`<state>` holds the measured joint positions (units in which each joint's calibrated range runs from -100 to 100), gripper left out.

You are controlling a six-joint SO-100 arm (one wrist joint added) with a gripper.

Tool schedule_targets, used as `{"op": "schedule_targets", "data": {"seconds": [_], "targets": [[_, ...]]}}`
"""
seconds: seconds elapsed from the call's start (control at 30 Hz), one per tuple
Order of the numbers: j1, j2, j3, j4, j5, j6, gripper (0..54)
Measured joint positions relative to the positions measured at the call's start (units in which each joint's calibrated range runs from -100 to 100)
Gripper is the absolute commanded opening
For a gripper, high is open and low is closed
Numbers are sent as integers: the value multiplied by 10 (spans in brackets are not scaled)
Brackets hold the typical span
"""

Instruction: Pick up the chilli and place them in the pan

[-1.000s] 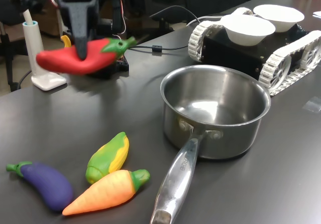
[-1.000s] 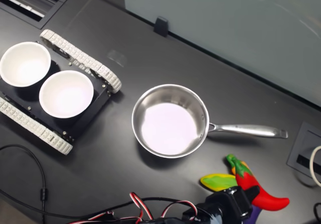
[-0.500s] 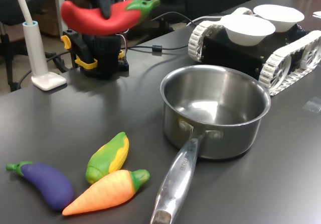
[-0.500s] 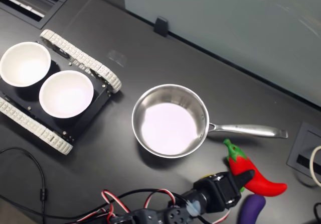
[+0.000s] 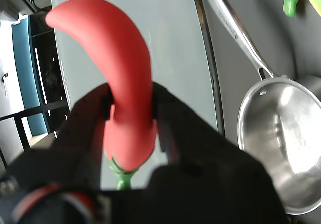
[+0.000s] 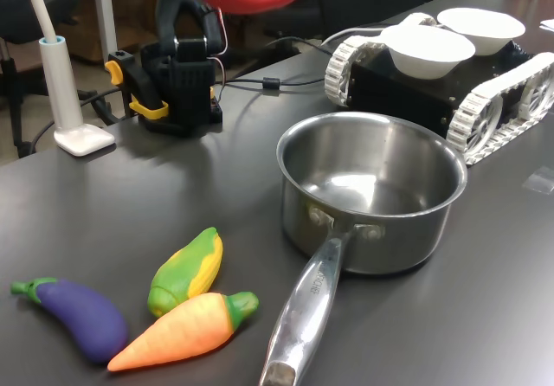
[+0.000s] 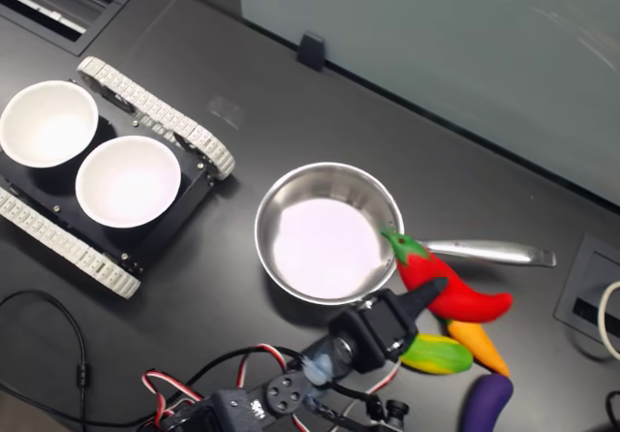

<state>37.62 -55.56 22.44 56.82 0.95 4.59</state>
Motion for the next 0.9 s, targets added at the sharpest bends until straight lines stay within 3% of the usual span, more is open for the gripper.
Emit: {"op": "schedule_targets", "data": {"seconds": [0.57, 0.9], "targets": [[-182, -83, 41, 0, 7, -1, 0], [-244, -48, 41, 6, 13, 0, 0]]}}
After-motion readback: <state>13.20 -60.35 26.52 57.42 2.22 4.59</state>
